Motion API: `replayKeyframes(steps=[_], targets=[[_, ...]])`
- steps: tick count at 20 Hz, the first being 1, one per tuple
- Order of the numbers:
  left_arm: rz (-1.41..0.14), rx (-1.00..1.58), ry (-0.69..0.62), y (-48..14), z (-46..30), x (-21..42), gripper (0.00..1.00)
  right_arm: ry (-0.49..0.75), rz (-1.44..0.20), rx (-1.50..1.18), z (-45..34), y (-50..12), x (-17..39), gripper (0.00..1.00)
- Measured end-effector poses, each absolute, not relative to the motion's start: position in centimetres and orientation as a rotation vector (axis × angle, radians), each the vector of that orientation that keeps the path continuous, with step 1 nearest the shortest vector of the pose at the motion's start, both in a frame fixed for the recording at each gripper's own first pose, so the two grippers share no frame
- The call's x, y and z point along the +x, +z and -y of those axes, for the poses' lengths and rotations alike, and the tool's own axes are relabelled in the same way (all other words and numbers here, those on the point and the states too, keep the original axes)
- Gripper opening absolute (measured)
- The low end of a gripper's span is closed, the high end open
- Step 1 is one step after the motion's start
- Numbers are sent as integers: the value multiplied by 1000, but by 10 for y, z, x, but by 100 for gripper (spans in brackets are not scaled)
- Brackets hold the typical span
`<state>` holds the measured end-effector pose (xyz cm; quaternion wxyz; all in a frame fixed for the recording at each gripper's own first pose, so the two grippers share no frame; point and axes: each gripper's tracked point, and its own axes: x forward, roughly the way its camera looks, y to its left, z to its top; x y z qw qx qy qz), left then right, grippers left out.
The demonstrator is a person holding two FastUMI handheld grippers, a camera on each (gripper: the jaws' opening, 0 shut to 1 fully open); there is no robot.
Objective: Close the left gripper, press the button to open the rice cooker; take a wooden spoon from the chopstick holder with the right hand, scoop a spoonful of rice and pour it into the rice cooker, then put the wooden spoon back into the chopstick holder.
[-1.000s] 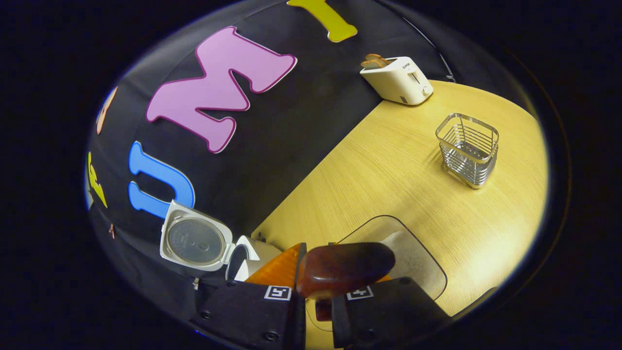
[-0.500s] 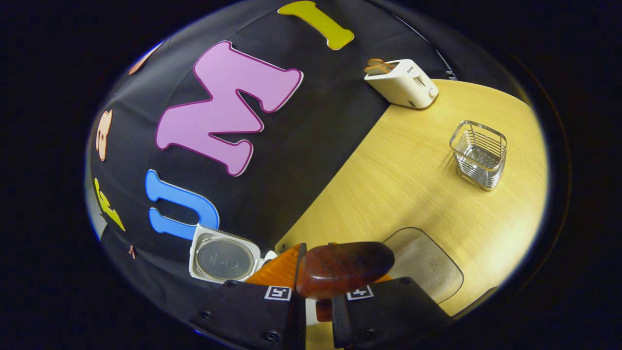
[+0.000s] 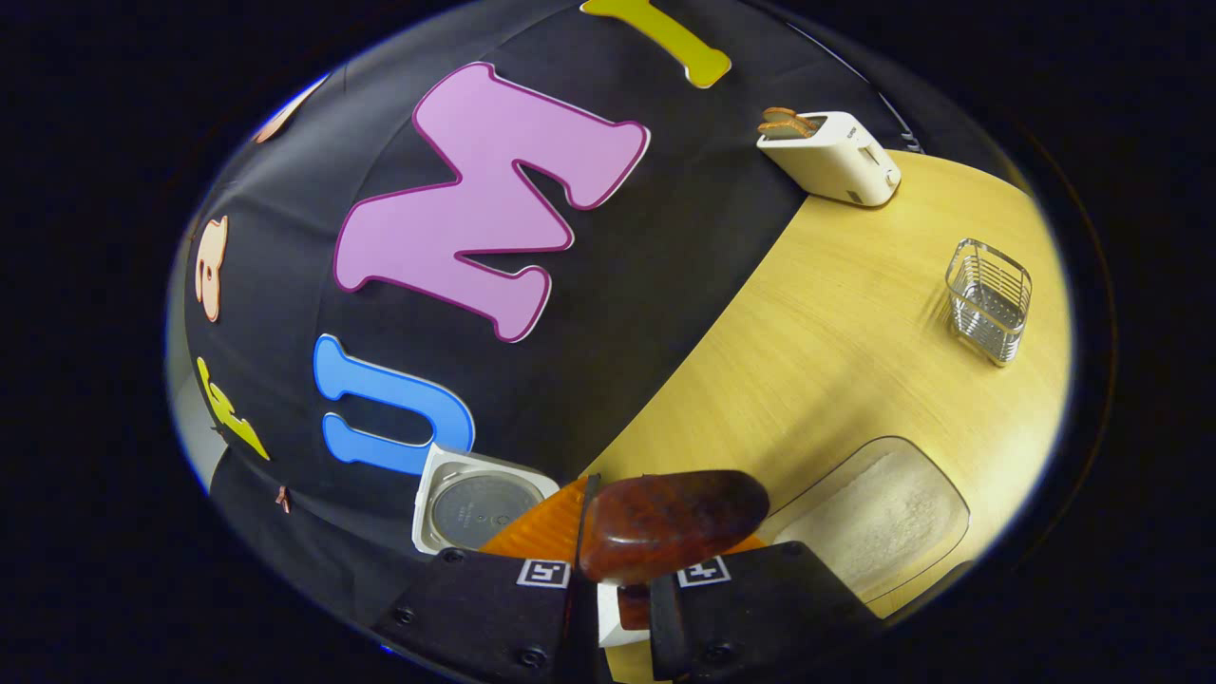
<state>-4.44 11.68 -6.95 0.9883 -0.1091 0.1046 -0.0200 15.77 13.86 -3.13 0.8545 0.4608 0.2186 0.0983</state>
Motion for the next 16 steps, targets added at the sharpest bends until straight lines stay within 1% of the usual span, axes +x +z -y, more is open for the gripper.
replayKeyframes(steps=[3,4,5,9,16], targets=[[-201,-240,-18,-69,-129,-46,96,242,-467,1000,-160,-17,164,14],[-198,-245,-11,-69,-133,-47,92,251,-468,1004,-167,-13,166,14],[-195,-251,-3,-69,-139,-49,96,258,-466,1000,-173,-9,170,14],[-192,-275,32,-74,-160,-53,96,290,-480,980,-206,-5,182,14],[-207,-312,93,-92,-209,-65,96,331,-459,939,-268,-5,219,14]])
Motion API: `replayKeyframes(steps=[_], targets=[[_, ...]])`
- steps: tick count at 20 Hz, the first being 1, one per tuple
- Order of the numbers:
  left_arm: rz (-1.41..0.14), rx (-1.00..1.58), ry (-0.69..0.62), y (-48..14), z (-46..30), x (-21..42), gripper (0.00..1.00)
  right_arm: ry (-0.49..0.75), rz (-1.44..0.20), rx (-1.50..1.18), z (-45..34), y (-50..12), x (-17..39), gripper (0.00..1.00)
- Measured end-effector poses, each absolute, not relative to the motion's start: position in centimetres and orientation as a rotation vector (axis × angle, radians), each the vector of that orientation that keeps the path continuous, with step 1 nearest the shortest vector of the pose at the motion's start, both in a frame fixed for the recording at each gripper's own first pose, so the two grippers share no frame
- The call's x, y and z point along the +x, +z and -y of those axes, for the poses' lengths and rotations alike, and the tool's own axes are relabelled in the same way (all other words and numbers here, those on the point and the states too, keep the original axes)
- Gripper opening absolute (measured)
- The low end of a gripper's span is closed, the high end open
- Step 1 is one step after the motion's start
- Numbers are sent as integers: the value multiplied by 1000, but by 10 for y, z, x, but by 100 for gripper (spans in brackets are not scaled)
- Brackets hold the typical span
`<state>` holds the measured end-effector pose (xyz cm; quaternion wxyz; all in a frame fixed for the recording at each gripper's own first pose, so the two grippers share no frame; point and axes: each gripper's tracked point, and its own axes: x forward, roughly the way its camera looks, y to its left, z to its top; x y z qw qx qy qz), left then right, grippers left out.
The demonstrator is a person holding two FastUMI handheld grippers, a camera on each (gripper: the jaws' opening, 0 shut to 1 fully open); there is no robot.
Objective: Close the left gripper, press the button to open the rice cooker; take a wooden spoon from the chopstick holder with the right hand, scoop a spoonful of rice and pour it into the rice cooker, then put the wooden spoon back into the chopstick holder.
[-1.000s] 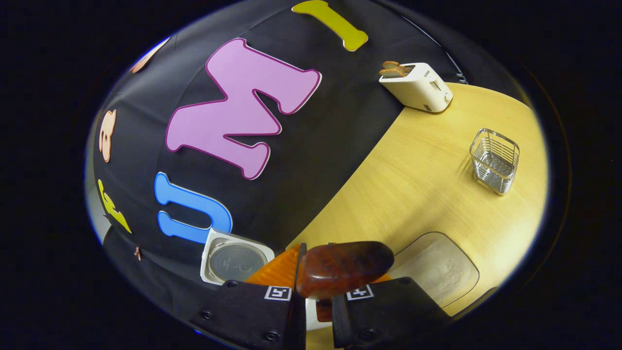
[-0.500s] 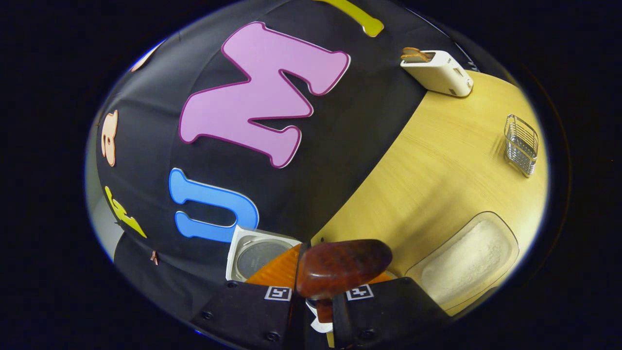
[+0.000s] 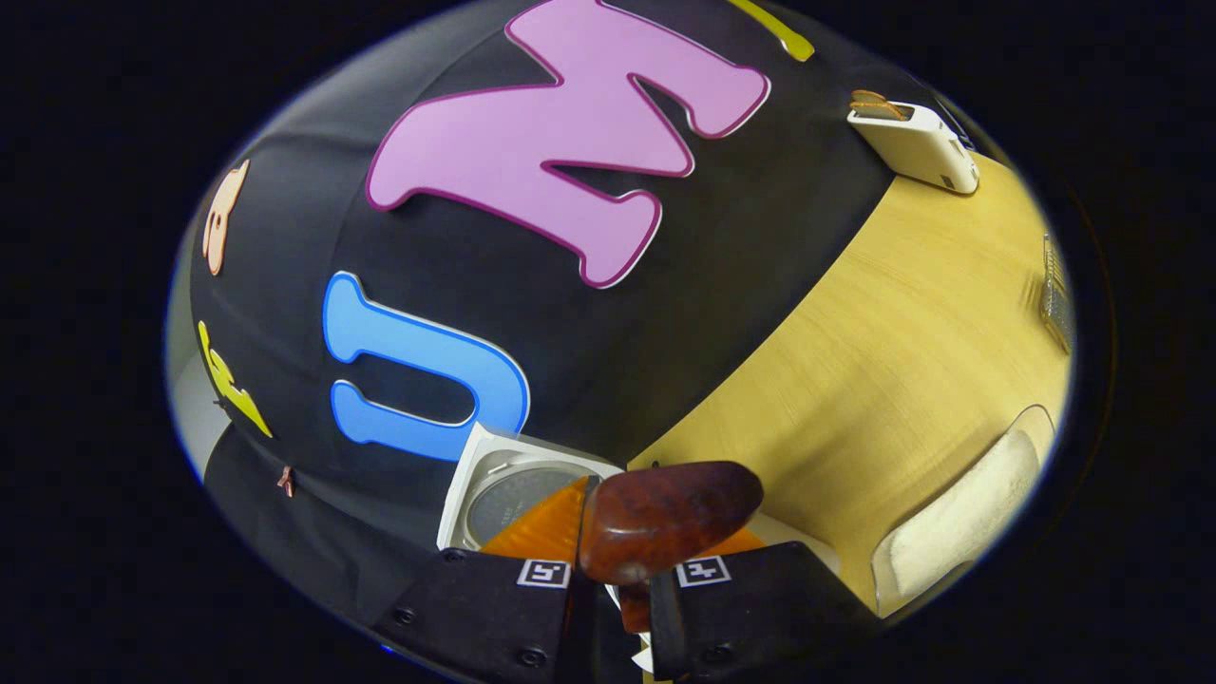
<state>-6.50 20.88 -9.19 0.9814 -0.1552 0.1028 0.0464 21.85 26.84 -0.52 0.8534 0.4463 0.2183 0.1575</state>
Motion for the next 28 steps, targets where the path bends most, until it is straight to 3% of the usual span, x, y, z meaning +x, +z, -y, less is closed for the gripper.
replayKeyframes(steps=[2,3,12,19,20,26,27,28], targets=[[-227,-320,110,-98,-223,-62,96,345,-469,935,-289,-10,229,14],[-235,-331,116,-99,-229,-61,96,354,-470,908,-299,-12,233,25],[-218,-380,144,-102,-263,-43,96,370,-391,573,-357,-46,272,25],[-258,-382,154,-123,-265,-50,96,476,-306,177,-403,-67,251,25],[-248,-356,156,-122,-269,-51,92,491,-294,131,-409,-68,246,25],[-199,-424,202,-123,-282,-50,96,604,-165,-160,-449,-73,221,25],[-200,-426,205,-124,-282,-51,92,611,-156,-191,-452,-75,217,25],[-202,-415,221,-127,-285,-51,96,621,-141,-213,-455,-75,212,25]])
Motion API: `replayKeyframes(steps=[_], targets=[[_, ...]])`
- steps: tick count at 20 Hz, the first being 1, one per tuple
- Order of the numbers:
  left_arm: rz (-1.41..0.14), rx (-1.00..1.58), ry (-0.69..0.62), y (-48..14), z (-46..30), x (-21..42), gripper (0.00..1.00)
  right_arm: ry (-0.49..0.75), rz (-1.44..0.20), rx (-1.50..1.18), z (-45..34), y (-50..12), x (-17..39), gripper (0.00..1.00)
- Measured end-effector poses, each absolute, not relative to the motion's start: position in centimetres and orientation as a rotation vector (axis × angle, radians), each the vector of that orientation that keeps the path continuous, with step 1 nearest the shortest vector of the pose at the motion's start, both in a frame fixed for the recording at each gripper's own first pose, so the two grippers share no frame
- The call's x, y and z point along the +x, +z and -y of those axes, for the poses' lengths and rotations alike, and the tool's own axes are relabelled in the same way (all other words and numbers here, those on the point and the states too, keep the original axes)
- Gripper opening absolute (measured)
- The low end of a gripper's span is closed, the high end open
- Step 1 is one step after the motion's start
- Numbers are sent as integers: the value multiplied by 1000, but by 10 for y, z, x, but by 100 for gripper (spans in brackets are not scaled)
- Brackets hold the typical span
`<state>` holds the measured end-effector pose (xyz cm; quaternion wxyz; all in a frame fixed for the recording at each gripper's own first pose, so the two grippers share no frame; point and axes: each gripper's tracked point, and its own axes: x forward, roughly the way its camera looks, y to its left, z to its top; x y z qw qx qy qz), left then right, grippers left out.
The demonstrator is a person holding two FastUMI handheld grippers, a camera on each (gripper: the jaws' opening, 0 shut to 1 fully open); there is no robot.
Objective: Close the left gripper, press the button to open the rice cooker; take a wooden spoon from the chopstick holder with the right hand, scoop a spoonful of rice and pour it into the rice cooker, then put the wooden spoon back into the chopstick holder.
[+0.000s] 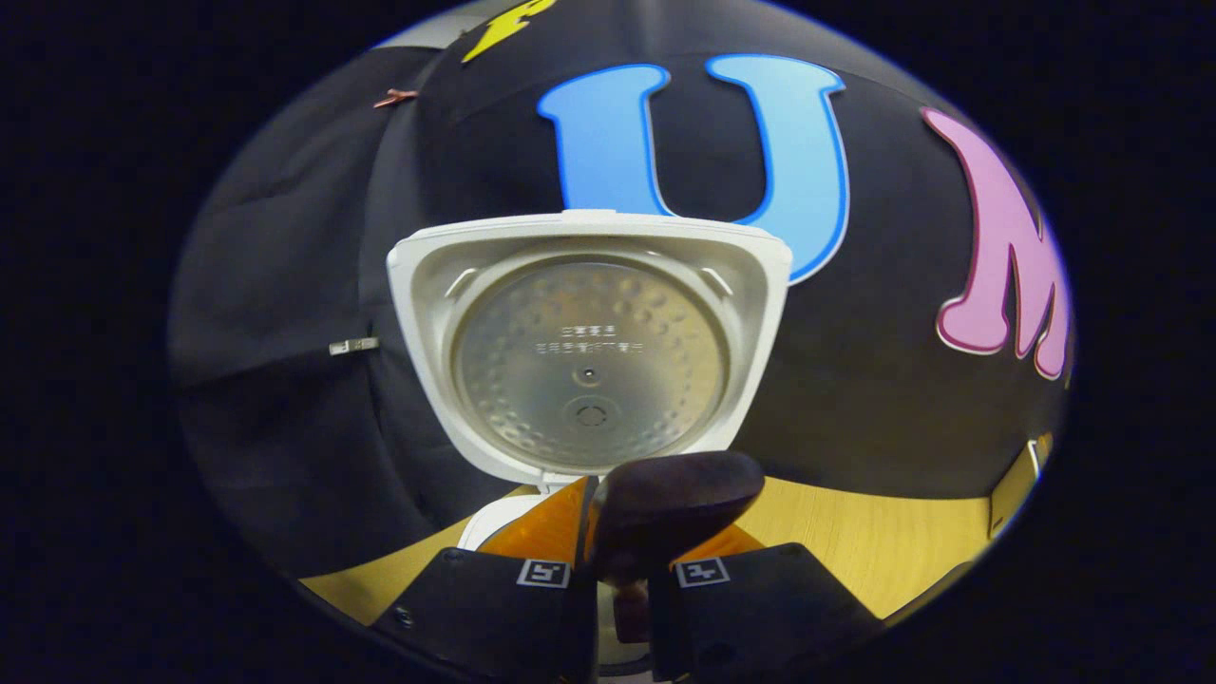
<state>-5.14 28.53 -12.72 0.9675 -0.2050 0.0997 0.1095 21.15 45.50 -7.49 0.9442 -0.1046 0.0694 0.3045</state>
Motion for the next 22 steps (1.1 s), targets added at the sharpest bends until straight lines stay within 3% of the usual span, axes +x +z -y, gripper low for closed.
replayKeyframes(steps=[4,18,22], targets=[[-169,-377,247,-121,-296,-58,96,659,-74,-250,-469,-62,197,25],[-167,-363,249,-113,-273,-66,96,572,-267,198,-417,-39,209,25],[-152,-326,243,-92,-248,-60,96,553,-240,248,-379,-13,209,25]])
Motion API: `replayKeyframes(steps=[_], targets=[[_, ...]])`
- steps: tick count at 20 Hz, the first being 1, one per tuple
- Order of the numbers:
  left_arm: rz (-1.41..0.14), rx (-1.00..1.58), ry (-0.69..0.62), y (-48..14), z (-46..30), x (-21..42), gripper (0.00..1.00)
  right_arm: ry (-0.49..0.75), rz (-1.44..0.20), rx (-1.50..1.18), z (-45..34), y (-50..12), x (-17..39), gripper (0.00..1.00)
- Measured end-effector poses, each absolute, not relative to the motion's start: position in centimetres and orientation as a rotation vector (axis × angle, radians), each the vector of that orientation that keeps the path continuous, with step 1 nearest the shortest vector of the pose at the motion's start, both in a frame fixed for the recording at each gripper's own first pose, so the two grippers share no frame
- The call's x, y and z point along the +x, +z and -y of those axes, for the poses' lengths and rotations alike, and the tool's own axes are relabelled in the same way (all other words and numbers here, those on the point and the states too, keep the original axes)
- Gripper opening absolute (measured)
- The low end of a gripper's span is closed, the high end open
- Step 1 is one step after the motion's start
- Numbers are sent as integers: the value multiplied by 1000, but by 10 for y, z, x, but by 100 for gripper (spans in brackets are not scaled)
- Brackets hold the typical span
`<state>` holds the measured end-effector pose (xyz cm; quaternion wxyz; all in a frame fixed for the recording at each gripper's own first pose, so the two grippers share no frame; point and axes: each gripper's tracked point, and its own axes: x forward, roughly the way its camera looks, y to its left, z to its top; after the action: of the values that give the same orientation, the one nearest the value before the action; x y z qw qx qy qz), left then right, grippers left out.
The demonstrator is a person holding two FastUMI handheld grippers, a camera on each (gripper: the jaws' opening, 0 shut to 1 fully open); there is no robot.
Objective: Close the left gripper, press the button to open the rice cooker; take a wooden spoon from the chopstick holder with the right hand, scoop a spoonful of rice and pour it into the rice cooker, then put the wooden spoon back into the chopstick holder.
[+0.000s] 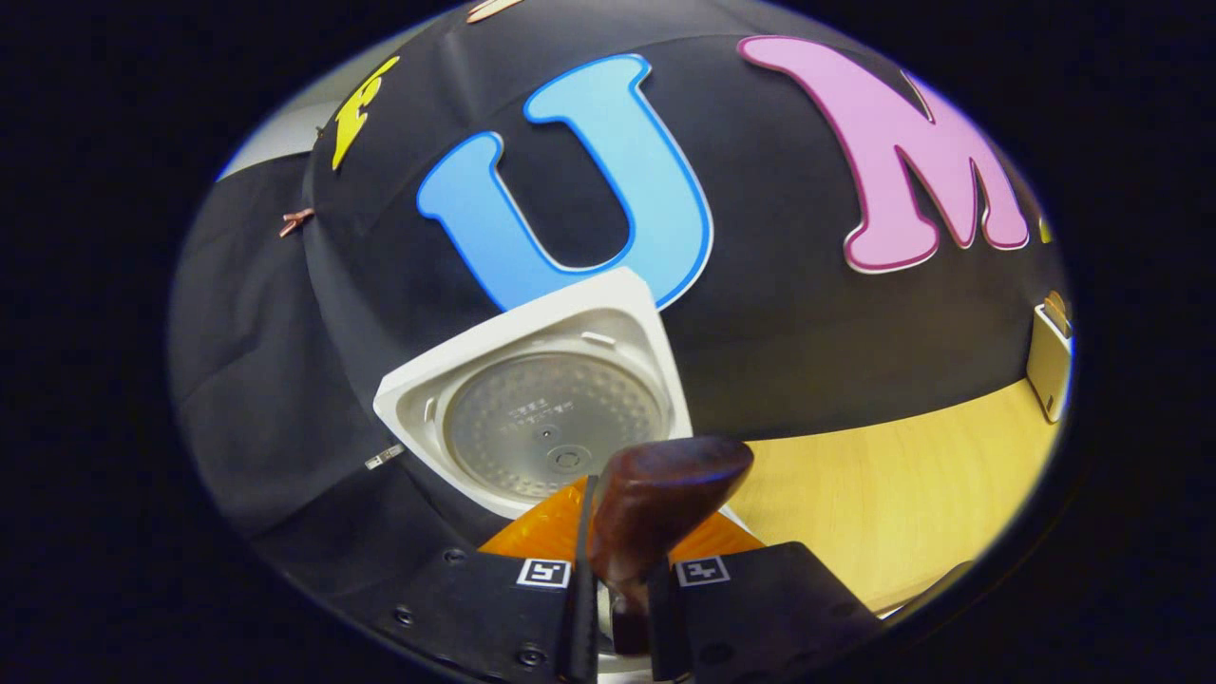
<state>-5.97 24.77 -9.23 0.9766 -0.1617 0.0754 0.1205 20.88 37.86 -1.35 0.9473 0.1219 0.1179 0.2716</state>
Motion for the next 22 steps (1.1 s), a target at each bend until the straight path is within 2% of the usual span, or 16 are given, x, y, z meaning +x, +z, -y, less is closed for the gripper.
replayKeyframes(steps=[3,4,5,7,8,9,10,11,13,15,16,17,18,19,21,22], targets=[[-136,-301,227,-75,-226,-52,96,542,-222,285,-344,11,205,25],[-134,-299,220,-73,-220,-49,92,536,-210,302,-331,19,206,25],[-133,-301,212,-68,-213,-46,96,528,-196,316,-317,30,207,25],[-128,-302,195,-56,-194,-42,96,501,-170,333,-285,43,212,25],[-125,-297,188,-52,-186,-40,92,482,-158,342,-265,49,213,25],[-124,-291,181,-48,-179,-37,95,463,-148,351,-246,53,215,25],[-123,-283,173,-45,-170,-34,92,441,-140,357,-229,56,217,25],[-124,-277,164,-42,-162,-31,96,417,-135,361,-209,57,218,25],[-129,-272,140,-38,-142,-25,92,359,-129,369,-166,57,223,25],[-136,-267,114,-35,-123,-17,96,304,-117,385,-124,59,225,25],[-141,-262,103,-34,-114,-14,92,278,-114,392,-103,58,225,25],[-143,-255,96,-32,-107,-10,96,254,-113,399,-82,58,224,25],[-144,-249,88,-30,-100,-6,92,230,-112,406,-61,57,224,25],[-150,-242,81,-29,-93,-1,96,205,-108,410,-40,56,224,25],[-151,-223,77,-24,-85,5,96,151,-98,417,-1,55,224,25],[-148,-214,75,-22,-81,9,92,127,-96,421,18,52,223,25]])
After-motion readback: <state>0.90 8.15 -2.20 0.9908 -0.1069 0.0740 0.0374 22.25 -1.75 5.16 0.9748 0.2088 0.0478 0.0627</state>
